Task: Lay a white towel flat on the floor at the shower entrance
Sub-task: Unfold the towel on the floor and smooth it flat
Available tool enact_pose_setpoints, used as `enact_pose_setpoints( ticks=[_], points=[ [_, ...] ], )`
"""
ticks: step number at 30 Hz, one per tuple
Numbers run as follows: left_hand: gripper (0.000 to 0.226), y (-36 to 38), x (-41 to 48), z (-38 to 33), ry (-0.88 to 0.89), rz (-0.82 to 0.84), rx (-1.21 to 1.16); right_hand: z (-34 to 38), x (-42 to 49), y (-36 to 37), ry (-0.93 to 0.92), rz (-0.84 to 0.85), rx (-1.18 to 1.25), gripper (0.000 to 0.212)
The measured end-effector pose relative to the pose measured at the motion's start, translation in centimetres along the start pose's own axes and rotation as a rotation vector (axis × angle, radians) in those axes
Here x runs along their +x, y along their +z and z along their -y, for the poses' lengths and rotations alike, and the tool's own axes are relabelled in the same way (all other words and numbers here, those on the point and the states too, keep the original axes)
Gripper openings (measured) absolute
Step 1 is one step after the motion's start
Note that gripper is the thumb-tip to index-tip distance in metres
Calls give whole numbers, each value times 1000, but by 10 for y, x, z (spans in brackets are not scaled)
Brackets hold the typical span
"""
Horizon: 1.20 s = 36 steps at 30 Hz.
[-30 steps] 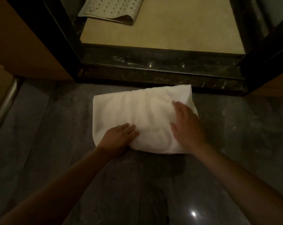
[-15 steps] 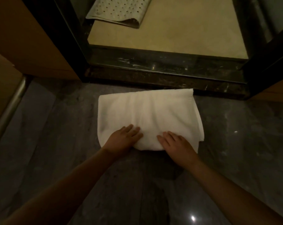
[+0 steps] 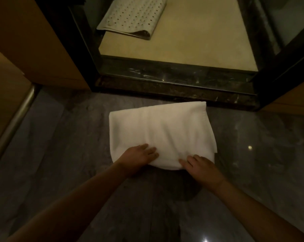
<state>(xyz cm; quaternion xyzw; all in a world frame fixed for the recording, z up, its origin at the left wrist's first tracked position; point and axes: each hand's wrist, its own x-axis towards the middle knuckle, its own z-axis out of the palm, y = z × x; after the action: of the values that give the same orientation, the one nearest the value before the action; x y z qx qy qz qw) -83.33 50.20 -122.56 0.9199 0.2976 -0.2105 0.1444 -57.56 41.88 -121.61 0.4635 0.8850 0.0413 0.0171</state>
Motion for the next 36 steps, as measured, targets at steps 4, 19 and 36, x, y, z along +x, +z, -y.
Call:
enact_pose_setpoints(
  ticks=[4,19,36],
  points=[
    [55,6,-10,-5,-2,-11,-3,-2,-10,-3,80,161,45,52],
    [58,-6,-26,-1,-101,-191,-121,-35,8,-5,366,389,67,43],
    [61,-9,0,-39,-181,-272,-97,-42,41,-36,328,243,267,17]
  ],
)
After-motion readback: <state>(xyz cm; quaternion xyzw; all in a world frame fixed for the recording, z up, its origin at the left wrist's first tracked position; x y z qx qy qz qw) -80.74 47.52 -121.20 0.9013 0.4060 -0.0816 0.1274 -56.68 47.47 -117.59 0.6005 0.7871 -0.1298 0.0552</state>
